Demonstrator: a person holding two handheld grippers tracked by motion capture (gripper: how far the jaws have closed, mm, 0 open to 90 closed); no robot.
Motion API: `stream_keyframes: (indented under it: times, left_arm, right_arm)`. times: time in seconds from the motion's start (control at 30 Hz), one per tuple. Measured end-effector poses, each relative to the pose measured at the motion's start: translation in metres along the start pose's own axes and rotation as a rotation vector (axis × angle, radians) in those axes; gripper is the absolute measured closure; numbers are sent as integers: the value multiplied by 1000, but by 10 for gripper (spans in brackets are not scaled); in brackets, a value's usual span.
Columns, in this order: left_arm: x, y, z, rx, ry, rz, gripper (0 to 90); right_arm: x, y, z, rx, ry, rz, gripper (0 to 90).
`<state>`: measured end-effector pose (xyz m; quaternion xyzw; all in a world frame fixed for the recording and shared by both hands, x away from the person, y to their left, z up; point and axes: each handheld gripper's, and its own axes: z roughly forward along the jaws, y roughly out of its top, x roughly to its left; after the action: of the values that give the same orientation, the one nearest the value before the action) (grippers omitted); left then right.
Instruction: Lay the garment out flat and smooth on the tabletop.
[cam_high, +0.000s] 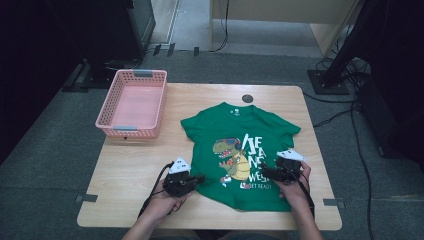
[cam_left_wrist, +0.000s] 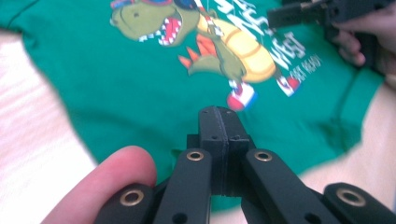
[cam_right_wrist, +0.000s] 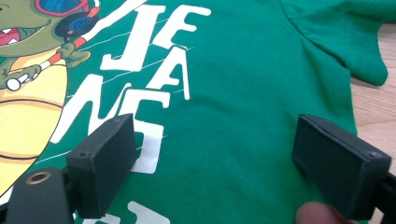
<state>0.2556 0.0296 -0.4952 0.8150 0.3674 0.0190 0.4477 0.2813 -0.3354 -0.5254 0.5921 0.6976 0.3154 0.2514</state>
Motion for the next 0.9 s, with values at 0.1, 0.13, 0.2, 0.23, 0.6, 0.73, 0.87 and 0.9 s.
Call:
stream_keyframes:
  times: [0.1, 0.13, 0.2, 0.23, 0.6, 0.73, 0.87, 0.9]
  left_arm:
    - [2, -14, -12, 8, -12, -6, 900]
    - [4, -18, -16, 10, -20, -13, 900]
    - [6, -26, -24, 9, -37, -22, 900]
    - [7, -30, -27, 10, -51, -28, 900]
    - [6, -50, -48, 72, -277, 60, 876]
    - [16, -43, -53, 1, -262, -9, 703]
    - [25, -29, -43, -41, -74, -74, 515]
    - [26, -26, -37, -42, -23, -75, 479]
  right_arm:
    - [0, 0, 0, 0, 0, 0, 132]
    - [0, 0, 0, 0, 0, 0, 133]
    - [0, 0, 0, 0, -1, 0, 132]
    - [0, 0, 0, 0, 0, 0, 133]
    - [0, 0, 0, 1, -1, 1, 132]
    - [0, 0, 0, 1, -1, 1, 133]
    - [0, 0, 0, 2, 0, 0, 133]
    - [0, 0, 0, 2, 1, -1, 133]
